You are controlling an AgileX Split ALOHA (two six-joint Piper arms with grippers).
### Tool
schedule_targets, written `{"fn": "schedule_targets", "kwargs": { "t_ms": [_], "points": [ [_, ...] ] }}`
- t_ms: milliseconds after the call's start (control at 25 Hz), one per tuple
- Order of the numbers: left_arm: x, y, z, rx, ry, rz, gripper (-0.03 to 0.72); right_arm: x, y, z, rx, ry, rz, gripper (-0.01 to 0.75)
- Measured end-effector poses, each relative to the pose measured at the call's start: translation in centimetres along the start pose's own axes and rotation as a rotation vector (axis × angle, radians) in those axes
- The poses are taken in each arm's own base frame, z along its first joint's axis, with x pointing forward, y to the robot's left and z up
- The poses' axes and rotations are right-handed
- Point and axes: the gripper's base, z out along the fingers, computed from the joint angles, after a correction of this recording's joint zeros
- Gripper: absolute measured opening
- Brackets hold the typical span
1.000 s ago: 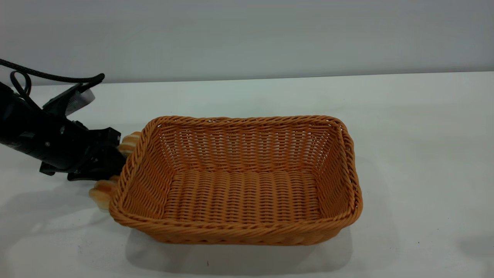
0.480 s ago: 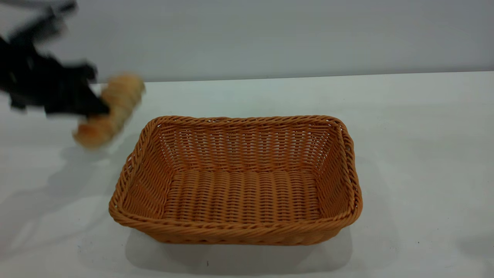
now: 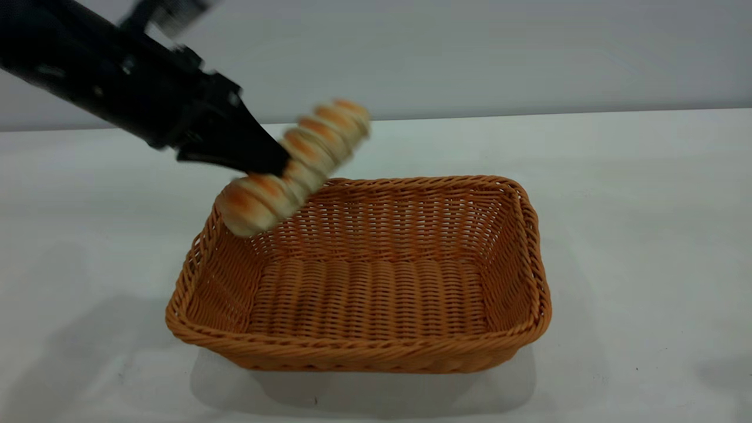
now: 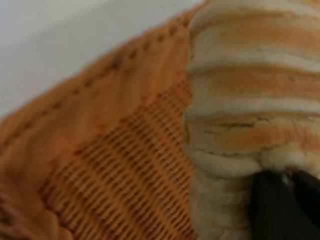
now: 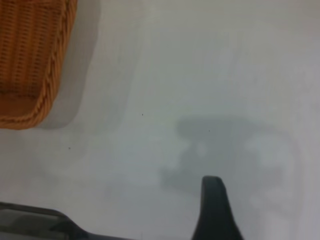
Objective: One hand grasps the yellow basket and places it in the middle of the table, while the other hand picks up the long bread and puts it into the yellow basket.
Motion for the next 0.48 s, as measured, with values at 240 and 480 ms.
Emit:
{"fn": "schedule_targets", "kwargs": {
  "t_ms": [240, 480],
  "points": [
    [0.5, 0.6, 0.5, -0.006, 0.016, -0.064, 0.48, 0.0, 0.0, 0.0, 0.0, 0.0, 0.0, 0.568],
    [-0.4, 0.4, -5.7, -0.111, 0.062, -0.118, 0.639, 0.4, 0.0, 0.0, 0.0, 0.043, -0.003, 0.568]
  ]
}}
